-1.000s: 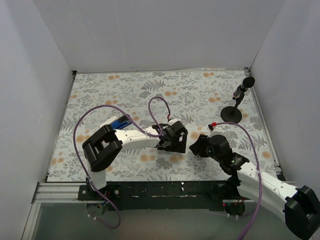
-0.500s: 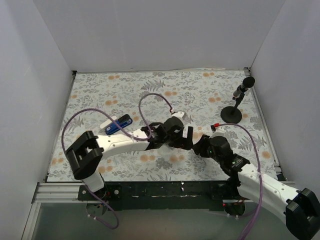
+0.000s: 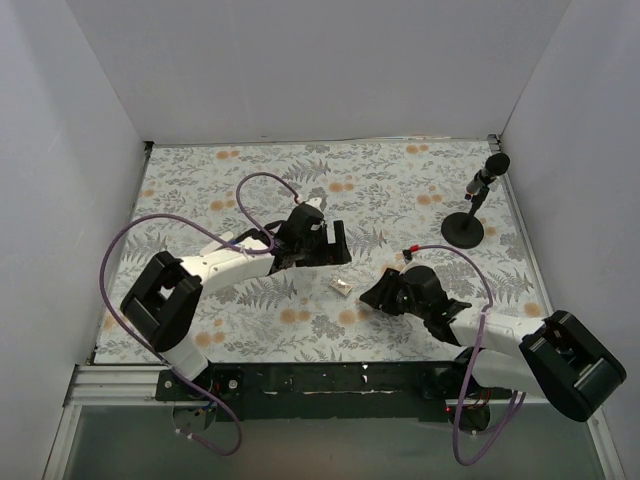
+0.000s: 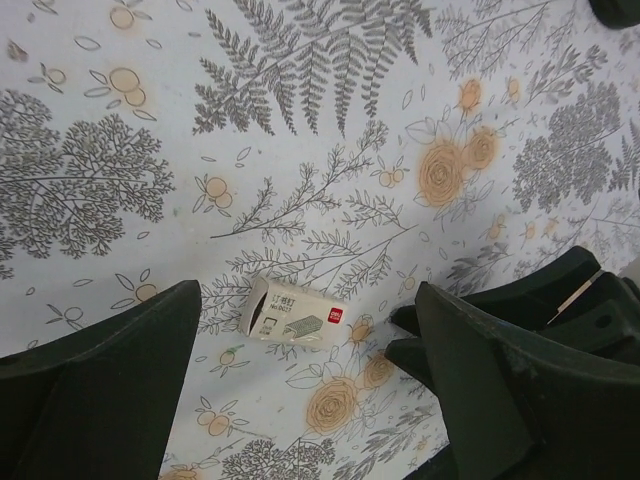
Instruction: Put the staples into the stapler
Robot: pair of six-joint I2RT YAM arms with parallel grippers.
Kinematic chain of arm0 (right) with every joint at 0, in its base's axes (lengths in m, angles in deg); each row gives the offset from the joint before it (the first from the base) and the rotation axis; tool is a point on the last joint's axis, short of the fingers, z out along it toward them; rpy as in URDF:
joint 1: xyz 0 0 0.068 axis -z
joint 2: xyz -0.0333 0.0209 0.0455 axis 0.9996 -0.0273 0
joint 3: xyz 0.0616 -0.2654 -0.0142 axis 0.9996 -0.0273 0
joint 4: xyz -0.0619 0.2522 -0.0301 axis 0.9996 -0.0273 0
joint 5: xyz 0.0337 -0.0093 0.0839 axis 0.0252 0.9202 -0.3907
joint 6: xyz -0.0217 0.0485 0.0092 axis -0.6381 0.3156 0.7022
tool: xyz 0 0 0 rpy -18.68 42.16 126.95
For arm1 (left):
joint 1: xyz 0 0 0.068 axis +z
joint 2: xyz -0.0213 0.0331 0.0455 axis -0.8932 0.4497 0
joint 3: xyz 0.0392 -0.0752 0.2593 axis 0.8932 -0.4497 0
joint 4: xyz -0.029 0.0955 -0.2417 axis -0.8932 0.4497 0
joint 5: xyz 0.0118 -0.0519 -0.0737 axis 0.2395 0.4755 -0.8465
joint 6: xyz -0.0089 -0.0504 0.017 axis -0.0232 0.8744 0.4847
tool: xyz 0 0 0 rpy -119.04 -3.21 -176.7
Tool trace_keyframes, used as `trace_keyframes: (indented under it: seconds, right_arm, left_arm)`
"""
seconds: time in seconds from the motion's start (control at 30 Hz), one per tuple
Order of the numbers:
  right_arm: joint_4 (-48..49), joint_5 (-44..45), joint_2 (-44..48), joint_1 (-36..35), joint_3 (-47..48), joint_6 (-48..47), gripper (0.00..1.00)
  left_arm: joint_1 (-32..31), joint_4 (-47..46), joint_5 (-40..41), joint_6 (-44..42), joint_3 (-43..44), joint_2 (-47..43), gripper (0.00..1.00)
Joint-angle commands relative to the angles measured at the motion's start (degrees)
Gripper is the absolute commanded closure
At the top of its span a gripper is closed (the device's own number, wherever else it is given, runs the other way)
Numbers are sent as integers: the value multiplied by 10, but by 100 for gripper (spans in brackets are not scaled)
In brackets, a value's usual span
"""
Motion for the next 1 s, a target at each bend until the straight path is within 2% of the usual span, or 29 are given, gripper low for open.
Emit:
trace_keyframes:
  seconds: [0.0, 0.23, 0.3, 0.33, 0.47, 0.97]
  right_arm:
    - [111, -5, -33, -10, 19, 52, 54]
    - [148, -11, -90, -14, 28, 70, 56]
    - [154, -12, -103, -17, 31, 73, 58]
    - [154, -12, -107, -17, 32, 74, 59]
    - [169, -14, -120, -18, 32, 77, 60]
    - [213, -8, -163, -19, 24, 94, 64]
  left_arm:
    - [-4, -3, -32, 14, 6, 21, 14]
    - [-3, -3, -66, 32, 8, 64, 23]
    - [-4, -3, -74, 38, 5, 64, 24]
    - [-4, -4, -75, 42, 2, 62, 29]
    - [-4, -11, -79, 51, -12, 53, 35]
    - [-7, -23, -108, 75, -39, 43, 41]
